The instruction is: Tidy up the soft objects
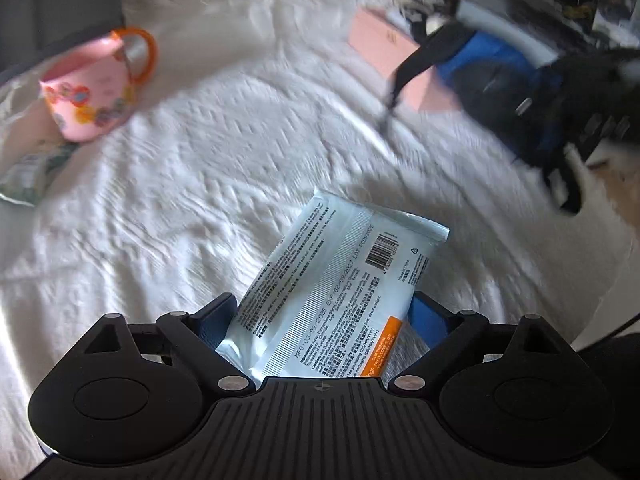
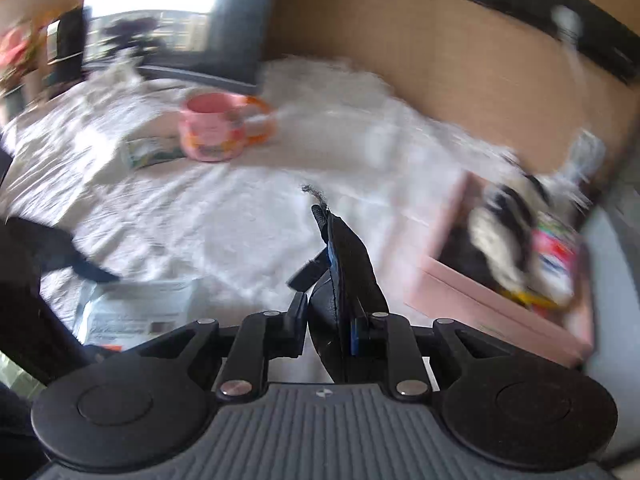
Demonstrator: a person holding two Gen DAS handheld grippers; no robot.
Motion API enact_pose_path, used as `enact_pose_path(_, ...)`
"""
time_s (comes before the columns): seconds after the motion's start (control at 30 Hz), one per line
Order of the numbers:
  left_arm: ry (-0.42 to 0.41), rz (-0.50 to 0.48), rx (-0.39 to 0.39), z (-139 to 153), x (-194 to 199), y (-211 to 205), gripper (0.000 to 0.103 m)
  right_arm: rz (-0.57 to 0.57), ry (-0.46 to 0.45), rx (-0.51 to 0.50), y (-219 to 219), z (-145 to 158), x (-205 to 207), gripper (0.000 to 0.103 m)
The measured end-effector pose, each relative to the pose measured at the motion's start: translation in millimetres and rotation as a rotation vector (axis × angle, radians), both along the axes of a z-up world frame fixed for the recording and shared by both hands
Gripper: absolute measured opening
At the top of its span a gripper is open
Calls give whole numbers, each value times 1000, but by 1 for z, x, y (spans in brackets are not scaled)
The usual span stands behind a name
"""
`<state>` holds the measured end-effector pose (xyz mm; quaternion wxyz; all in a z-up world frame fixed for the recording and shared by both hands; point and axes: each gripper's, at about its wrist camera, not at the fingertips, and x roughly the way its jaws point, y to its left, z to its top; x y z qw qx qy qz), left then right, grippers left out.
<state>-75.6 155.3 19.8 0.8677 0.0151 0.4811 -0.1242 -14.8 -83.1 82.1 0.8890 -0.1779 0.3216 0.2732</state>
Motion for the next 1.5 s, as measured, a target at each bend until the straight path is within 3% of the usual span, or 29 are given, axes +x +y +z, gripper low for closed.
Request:
enact_pose_path(0.1, 22, -44, 36, -3, 0, -9, 96, -94, 5, -14, -28, 2, 0, 19)
enact_pose_path(0.27, 72, -138, -32, 2, 4, -26, 95, -204, 21, 10, -70, 0, -12, 19)
enact_pose_path(0.4, -5, -157, -93, 32, 22, -49, 95, -268, 15, 62, -99, 5, -25, 19)
enact_pose_path(0.57, -183, -157, -137, 86, 87, -91, 95, -273, -8, 154, -120, 6, -36, 19)
enact_pose_path(0.67, -250, -150, -144, 102, 136, -124, 95, -279, -41, 150, -120, 2, -37, 19)
enact_pose_path(0.77, -235, -104, -206, 116, 191, -155, 96, -283, -50, 180, -125, 8, -38, 19)
enact_pose_path(0.9, -178, -31, -367, 109, 257, -190, 96, -300, -86, 174, -131, 11, -40, 19)
enact_pose_path(0.93, -180, -15, -377, 98, 266, -196, 95, -311, -85, 175, -132, 11, -40, 19)
enact_pose_path(1.0, -138, -8, -326, 72, 279, -207, 86, -338, -84, 173, -136, 10, -38, 19)
enact_pose_path(1.03, -104, -27, -280, 58, 283, -216, 85, -347, -83, 172, -139, 9, -38, 19)
enact_pose_path(1.13, -176, -104, -195, 48, 276, -228, 84, -378, -79, 161, -144, 7, -36, 19)
enact_pose_path(1.3, -261, -102, -338, 73, 258, -201, 82, -394, -92, 145, -145, 13, -28, 19)
enact_pose_path(1.4, -325, -63, -356, 89, 239, -169, 82, -363, -137, 140, -135, 26, -16, 19)
enact_pose_path(1.5, -327, -8, -349, 91, 227, -136, 81, -339, -197, 169, -120, 48, 5, 19)
